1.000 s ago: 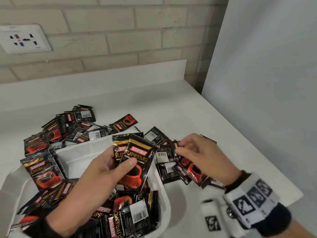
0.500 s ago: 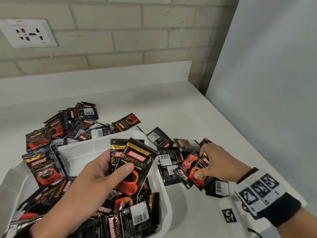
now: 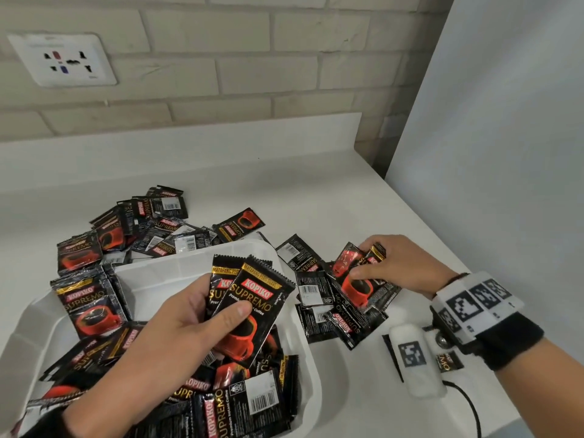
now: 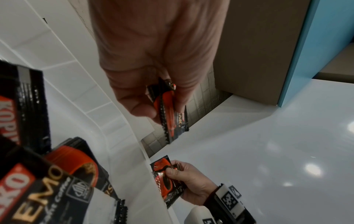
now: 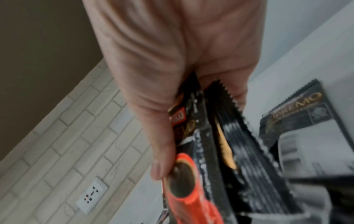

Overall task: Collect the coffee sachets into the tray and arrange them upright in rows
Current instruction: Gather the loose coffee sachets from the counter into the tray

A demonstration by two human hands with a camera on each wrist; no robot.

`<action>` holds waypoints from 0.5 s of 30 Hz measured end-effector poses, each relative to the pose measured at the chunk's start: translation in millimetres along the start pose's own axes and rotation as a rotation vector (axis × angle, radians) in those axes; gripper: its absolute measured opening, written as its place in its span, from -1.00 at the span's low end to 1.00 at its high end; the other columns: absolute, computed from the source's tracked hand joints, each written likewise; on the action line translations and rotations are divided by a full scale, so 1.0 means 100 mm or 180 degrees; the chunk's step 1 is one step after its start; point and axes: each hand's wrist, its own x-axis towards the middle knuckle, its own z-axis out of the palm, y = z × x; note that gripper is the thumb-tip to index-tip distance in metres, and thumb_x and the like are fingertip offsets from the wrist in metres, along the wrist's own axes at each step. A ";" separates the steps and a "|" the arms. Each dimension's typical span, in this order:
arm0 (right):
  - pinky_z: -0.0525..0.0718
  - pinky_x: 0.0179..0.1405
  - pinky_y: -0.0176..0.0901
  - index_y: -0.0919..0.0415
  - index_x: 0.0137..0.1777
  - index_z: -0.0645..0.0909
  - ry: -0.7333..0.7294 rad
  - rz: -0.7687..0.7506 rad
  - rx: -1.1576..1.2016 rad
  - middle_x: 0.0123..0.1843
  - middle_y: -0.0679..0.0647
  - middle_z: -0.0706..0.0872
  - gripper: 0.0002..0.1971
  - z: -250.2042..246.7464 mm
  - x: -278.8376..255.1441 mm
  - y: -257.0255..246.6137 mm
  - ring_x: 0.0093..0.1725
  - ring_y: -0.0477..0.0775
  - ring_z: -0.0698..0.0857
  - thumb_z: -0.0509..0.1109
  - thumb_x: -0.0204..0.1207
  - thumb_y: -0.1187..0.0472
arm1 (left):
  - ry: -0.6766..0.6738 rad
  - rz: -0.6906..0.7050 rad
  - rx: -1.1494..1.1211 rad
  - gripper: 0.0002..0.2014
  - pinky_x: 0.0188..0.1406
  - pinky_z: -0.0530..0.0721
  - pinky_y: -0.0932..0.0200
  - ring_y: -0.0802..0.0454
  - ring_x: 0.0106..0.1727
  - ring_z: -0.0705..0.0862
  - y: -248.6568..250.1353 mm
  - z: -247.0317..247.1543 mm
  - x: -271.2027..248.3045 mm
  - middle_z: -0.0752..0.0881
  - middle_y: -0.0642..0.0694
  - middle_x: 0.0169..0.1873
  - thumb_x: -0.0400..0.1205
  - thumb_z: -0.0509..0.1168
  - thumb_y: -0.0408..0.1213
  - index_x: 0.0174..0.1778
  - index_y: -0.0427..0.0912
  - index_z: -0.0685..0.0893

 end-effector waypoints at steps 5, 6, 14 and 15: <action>0.49 0.21 -0.23 0.10 0.16 0.54 -0.0770 0.0019 -0.1092 0.25 -0.05 0.54 -0.58 -0.06 0.27 -0.01 0.29 0.01 0.50 0.55 0.34 0.05 | -0.0160 -0.0033 -0.0024 -0.66 -0.36 0.75 0.25 -0.06 -0.19 0.81 0.01 0.01 0.02 0.83 -0.06 -0.12 0.31 0.35 -0.19 0.02 0.00 0.71; 0.40 0.38 -0.12 0.11 0.25 0.50 -0.0841 0.0011 -0.1177 0.39 -0.06 0.45 -0.49 -0.05 0.32 0.02 0.40 0.00 0.42 0.56 0.33 0.04 | -0.0188 -0.0020 -0.0024 -0.66 -0.35 0.74 0.26 -0.05 -0.19 0.81 0.01 0.02 0.02 0.83 -0.05 -0.12 0.32 0.35 -0.19 0.03 0.00 0.71; 0.50 -0.24 -0.18 -0.05 -0.24 0.50 -0.0851 -0.0180 -0.0788 -0.25 -0.08 0.58 -0.74 -0.01 0.43 0.05 -0.24 -0.04 0.56 0.58 0.31 0.16 | -0.0114 0.0034 0.0073 -0.67 -0.20 0.77 0.25 0.04 -0.15 0.80 -0.06 -0.05 0.04 0.82 0.01 -0.12 0.32 0.34 -0.16 0.02 -0.01 0.70; 0.55 -0.25 -0.16 -0.04 -0.24 0.51 -0.0725 -0.0248 -0.0649 -0.25 -0.05 0.60 -0.74 -0.04 0.41 0.01 -0.25 -0.03 0.58 0.58 0.31 0.19 | -0.0061 0.0046 0.0087 -0.70 -0.23 0.75 0.29 0.08 -0.20 0.80 -0.07 -0.06 0.04 0.82 0.01 -0.16 0.34 0.33 -0.17 0.01 -0.02 0.68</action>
